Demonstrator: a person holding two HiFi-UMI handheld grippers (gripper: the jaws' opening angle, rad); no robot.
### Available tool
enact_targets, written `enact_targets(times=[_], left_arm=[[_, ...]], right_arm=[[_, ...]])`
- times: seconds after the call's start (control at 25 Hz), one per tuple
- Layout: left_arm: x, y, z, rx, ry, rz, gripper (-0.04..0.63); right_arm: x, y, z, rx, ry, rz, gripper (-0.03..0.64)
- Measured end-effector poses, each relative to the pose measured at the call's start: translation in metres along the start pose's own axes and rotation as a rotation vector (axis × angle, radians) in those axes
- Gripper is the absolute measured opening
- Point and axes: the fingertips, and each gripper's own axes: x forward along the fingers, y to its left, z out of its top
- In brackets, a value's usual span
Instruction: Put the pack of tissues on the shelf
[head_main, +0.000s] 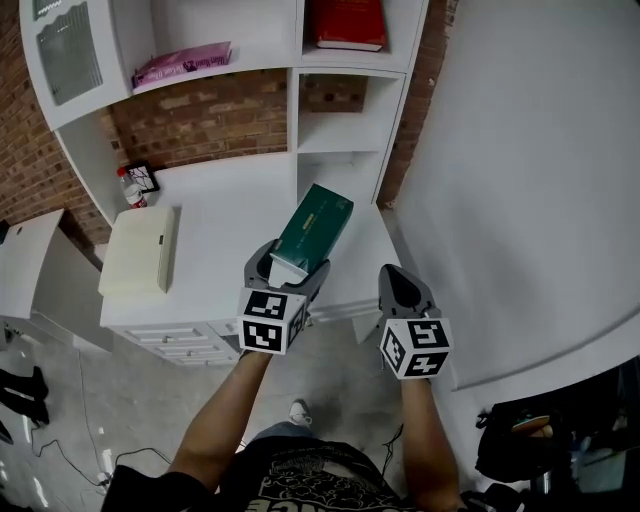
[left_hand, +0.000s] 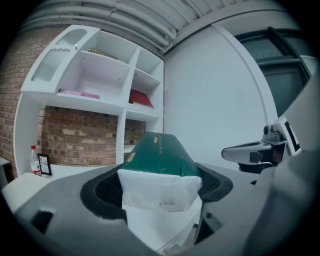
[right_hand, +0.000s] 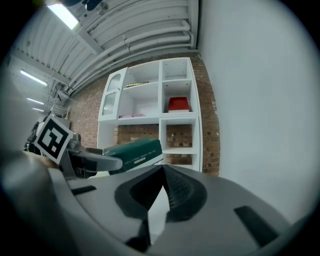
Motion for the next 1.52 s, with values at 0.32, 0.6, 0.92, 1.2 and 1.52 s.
enact_targets(times=[0.32, 0.6, 0.92, 1.2, 1.52], left_arm=[[0.052, 0.04, 0.009, 0.004, 0.007, -0.011, 0.422], [0.081, 0.066, 0.014, -0.005, 0.001, -0.015, 0.422], [0.108, 0.082, 0.015, -0.003, -0.002, 0.0, 0.422], [0.141, 0.089, 0.017, 0.011, 0.001, 0.045, 0.422], [0.199, 0.095, 0.031, -0.009, -0.007, 0.156, 0.422]], right_arm=[[0.068, -0.009, 0.013, -0.011, 0.006, 0.002, 0.004], [0.109, -0.015, 0.014, -0.011, 0.02, 0.005, 0.003], [0.139, -0.024, 0.012, -0.014, 0.01, 0.022, 0.004], [0.173, -0.045, 0.012, -0.019, -0.006, 0.075, 0.004], [0.226, -0.093, 0.022, -0.025, -0.021, 0.186, 0.004]])
